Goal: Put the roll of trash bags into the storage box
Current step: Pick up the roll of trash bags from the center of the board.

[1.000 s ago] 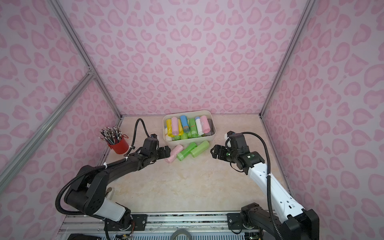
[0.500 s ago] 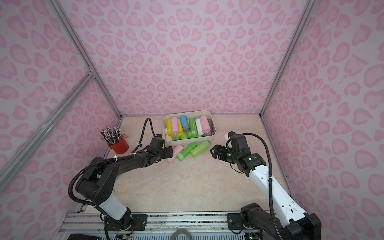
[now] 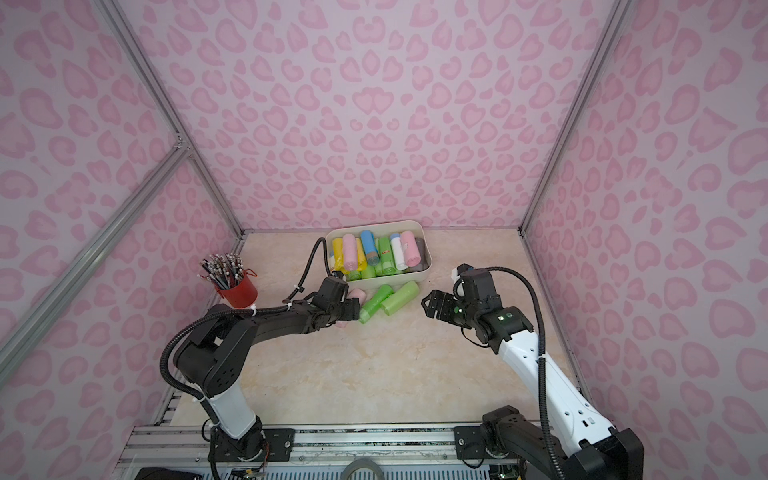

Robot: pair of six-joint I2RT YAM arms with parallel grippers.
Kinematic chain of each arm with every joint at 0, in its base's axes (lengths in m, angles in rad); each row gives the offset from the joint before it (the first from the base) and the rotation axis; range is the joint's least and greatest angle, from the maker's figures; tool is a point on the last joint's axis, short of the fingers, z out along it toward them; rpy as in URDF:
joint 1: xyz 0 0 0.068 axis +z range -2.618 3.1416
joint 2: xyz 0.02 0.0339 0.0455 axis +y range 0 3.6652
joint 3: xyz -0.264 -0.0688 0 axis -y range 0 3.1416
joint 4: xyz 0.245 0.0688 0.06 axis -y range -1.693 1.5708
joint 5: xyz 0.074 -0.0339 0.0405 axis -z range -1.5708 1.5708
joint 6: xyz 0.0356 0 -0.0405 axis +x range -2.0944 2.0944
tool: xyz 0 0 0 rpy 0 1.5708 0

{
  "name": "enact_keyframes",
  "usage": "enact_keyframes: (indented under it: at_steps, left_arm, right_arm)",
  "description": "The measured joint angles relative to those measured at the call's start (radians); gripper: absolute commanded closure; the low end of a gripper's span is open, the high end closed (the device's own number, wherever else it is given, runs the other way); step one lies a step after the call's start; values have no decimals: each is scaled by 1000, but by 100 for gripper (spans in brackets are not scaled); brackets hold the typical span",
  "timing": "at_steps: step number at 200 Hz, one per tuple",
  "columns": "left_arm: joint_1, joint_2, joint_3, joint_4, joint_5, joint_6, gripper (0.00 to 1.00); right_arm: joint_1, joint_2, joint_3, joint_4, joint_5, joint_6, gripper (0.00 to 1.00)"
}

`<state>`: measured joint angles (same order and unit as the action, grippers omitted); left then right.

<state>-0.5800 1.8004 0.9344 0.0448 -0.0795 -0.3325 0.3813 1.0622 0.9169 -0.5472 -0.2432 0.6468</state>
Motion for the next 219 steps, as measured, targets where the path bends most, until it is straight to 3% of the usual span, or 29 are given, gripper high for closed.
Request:
enact_keyframes:
  at_steps: [20, 51, 74, 134, 219]
  left_arm:
    - [-9, 19, 3, 0, -9, 0, 23]
    - [-29, 31, 9, -1, -34, 4, 50]
    - [-44, 30, 11, -5, -62, -1, 57]
    - [-127, -76, -3, -110, -156, -16, 60]
    - [-131, -240, -38, -159, -192, -40, 62]
  right_arm:
    - [0, 4, 10, 0, 0, 0, 10]
    - [0, 4, 11, 0, 0, 7, 10]
    - [0, 3, 11, 0, 0, 9, 10]
    - [0, -16, 11, -8, -1, 15, 10]
    - [0, 18, 27, -14, -23, 42, 10]
